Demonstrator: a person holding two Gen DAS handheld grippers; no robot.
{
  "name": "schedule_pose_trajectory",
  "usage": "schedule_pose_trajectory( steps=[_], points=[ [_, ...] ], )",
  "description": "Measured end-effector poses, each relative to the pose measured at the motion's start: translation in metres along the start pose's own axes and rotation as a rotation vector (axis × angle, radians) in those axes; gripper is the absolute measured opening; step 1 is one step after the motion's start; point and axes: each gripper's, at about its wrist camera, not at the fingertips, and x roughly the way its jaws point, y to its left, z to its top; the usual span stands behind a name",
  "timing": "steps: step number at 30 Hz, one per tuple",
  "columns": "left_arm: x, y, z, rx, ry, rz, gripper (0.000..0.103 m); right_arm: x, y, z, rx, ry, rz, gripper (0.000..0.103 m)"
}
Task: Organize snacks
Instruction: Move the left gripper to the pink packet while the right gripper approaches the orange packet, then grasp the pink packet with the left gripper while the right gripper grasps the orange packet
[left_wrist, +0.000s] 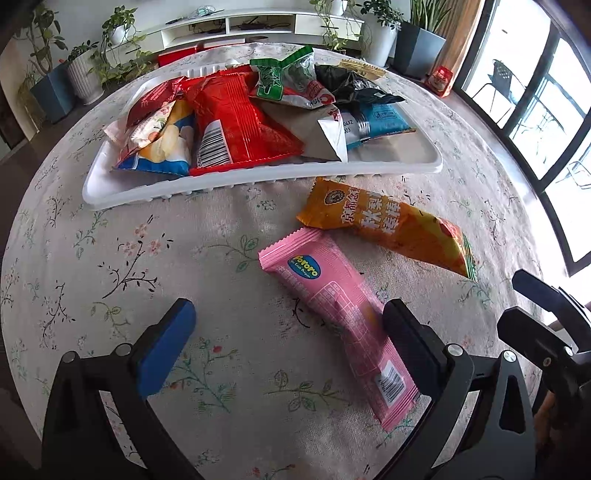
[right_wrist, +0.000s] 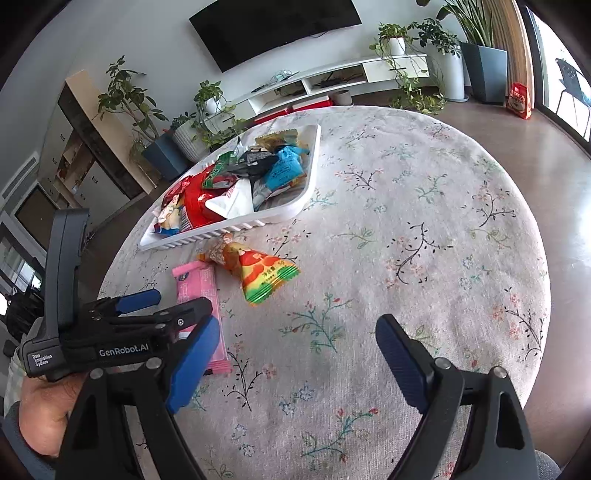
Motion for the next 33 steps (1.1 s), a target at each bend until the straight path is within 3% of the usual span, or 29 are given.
schedule_pose_trajectory(
  steps=[6,8,9,11,13,17,21,22,24,27,29,31,33],
  points=[
    [-0.001,-0.001,-0.002,0.049,-0.009,0.041,0.102,-0.003,0.008,0.003,-0.053,-0.009,-0.024,0.089],
    [-0.005,-0.008,-0.006,0.080,-0.017,0.009,0.093,-0.007,0.010,0.010,-0.081,-0.027,-0.038,0.089],
    [-0.005,-0.007,-0.008,0.083,-0.012,-0.021,0.083,-0.008,0.011,0.014,-0.100,-0.029,-0.039,0.089],
    [-0.007,-0.005,-0.011,0.089,-0.016,-0.031,0.077,-0.007,0.015,0.024,-0.162,-0.012,-0.039,0.089],
    [-0.010,0.000,-0.013,0.094,-0.015,-0.047,0.063,-0.004,0.022,0.030,-0.233,0.006,-0.051,0.089],
    [-0.016,0.019,-0.015,0.077,-0.008,-0.059,0.049,0.005,0.035,0.037,-0.330,0.043,-0.048,0.087],
    [-0.019,0.035,-0.014,0.047,-0.004,-0.053,0.053,0.022,0.048,0.037,-0.393,0.107,-0.042,0.087],
    [-0.019,0.038,-0.013,0.034,-0.006,-0.033,0.064,0.025,0.052,0.037,-0.409,0.112,-0.047,0.086],
    [-0.019,0.038,-0.010,0.032,-0.014,0.017,0.076,0.028,0.058,0.036,-0.436,0.116,-0.046,0.086],
    [-0.014,0.037,-0.007,0.044,-0.013,0.010,0.076,0.032,0.064,0.039,-0.443,0.116,-0.048,0.086],
    [-0.010,0.038,-0.007,0.045,-0.020,0.002,0.066,0.035,0.066,0.040,-0.441,0.118,-0.047,0.086],
    [-0.011,0.037,-0.004,0.063,-0.042,0.004,0.036,0.038,0.067,0.041,-0.446,0.123,-0.055,0.086],
    [-0.011,0.039,-0.002,0.061,-0.039,-0.010,0.025,0.041,0.066,0.042,-0.448,0.127,-0.062,0.086]
  ],
)
